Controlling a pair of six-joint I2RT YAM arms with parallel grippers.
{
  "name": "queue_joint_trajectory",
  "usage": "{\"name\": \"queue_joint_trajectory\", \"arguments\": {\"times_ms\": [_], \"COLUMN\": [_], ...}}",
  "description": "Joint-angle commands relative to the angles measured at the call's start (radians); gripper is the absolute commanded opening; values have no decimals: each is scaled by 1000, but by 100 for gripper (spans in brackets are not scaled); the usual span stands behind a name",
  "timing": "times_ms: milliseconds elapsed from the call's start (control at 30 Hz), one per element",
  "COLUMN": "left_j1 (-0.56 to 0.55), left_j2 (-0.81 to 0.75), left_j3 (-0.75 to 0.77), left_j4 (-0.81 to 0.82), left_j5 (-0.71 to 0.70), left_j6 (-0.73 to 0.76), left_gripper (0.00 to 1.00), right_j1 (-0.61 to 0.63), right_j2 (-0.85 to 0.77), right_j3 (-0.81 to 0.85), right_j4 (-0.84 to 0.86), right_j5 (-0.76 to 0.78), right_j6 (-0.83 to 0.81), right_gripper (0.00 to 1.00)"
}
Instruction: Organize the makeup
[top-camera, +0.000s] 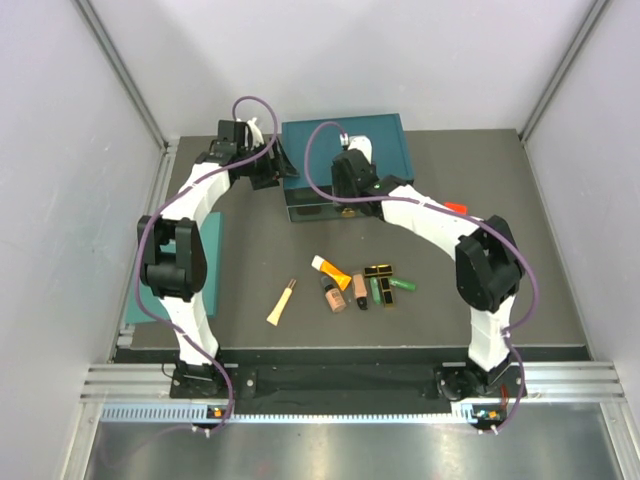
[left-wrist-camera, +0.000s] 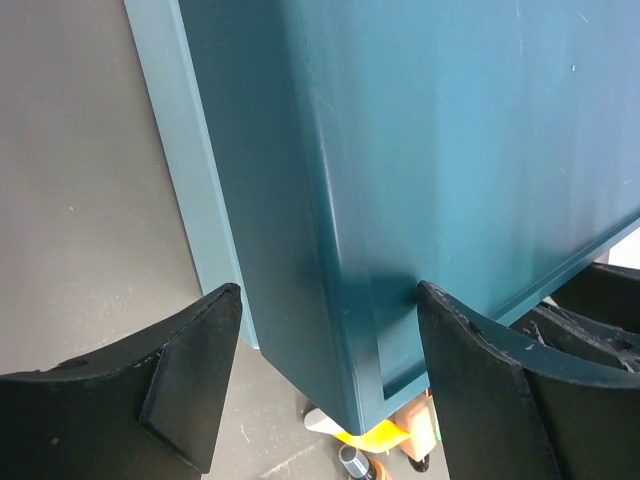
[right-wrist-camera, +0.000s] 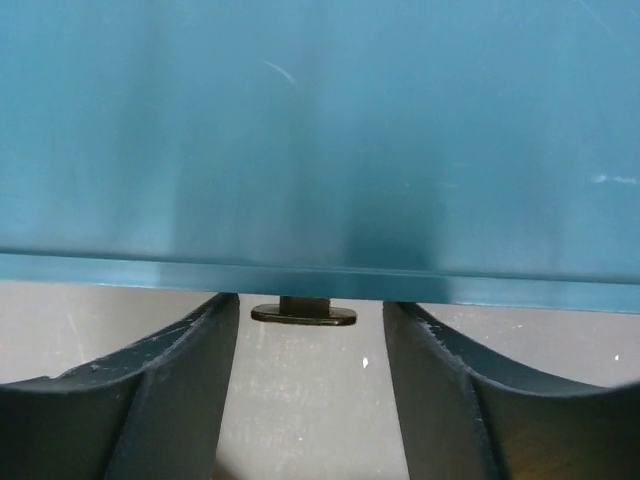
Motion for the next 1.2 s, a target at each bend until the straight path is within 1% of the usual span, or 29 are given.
{"name": "queue_joint_trajectory", "arguments": {"times_ms": [0, 33, 100, 167, 200, 267, 300, 467, 633, 867, 1033, 1167], "left_j1": [-6, -6, -6, -6, -6, -6, -6, -6, -10, -12, -10, -12], "left_j2": [5, 6, 6, 8, 9, 11, 12, 26, 74, 94, 97, 95], "left_j3": [39, 39, 41, 41, 41, 39, 39, 45, 84, 87, 84, 82], "left_j4": [-16, -19, -27, -31, -34, -37, -37, -42, -102, -117, -120, -120], "left_j5": [14, 14, 12, 15, 17, 15, 15, 18, 17, 11, 3, 3], "left_j6": [24, 25, 30, 33, 35, 36, 35, 24, 35, 36, 38, 38], "left_gripper": [75, 75, 75, 74, 74, 74, 74, 74, 74, 75, 75, 75], "right_j1": [15, 14, 15, 17, 17, 17, 17, 23, 48, 81, 110, 135], "right_j2": [29, 38, 43, 40, 36, 23, 18, -11, -65, -155, -221, -244], "right_j3": [17, 18, 20, 8, 3, -9, -19, -49, -118, -212, -252, -272], "right_j4": [95, 94, 92, 101, 115, 126, 130, 118, 112, 72, 31, -6], "right_j5": [43, 48, 64, 71, 80, 81, 81, 57, 22, -26, -48, -60], "right_j6": [-7, -7, -9, -7, -7, -7, -7, -18, -18, -6, -3, 3], "right_gripper": [52, 52, 48, 39, 27, 19, 13, 1, 0, 0, 0, 0]}}
